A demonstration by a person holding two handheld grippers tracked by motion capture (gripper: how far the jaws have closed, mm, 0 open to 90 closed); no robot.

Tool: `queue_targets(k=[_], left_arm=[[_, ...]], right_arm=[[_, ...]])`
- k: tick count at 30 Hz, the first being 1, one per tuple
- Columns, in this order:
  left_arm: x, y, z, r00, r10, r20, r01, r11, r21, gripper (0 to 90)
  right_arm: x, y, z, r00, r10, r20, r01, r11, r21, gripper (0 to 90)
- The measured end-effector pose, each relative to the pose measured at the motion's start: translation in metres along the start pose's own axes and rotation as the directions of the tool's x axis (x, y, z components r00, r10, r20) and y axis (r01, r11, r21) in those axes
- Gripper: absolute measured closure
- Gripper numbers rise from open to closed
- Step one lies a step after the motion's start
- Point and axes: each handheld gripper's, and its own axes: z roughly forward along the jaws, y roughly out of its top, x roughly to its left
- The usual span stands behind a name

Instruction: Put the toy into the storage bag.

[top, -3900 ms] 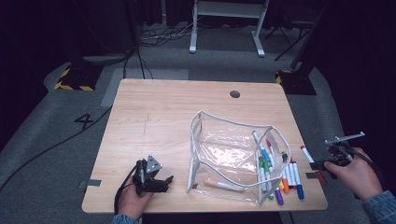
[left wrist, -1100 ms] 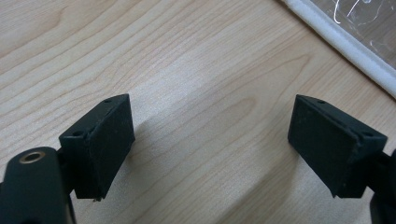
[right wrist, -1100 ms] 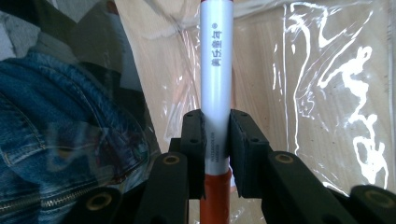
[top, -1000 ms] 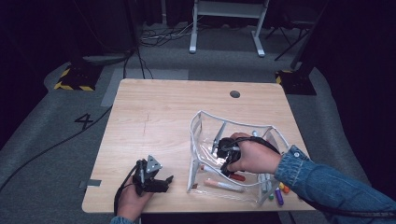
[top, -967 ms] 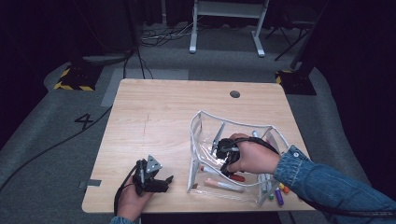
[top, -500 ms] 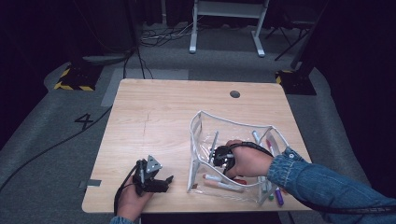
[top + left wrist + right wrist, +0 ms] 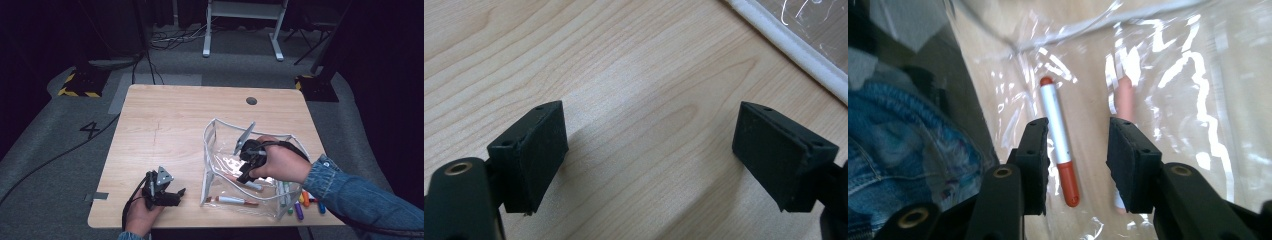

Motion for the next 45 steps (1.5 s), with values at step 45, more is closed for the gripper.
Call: queue_targets(k=[45], left_arm=[[0.0, 0.0, 0.0, 1.0, 0.002, -0.001, -0.002, 1.0, 0.001, 14.8]], right_arm=[[-0.078, -0.204, -0.124, 0.8162, 0.523, 0.245, -0.391, 0.812, -0.433, 58.8]])
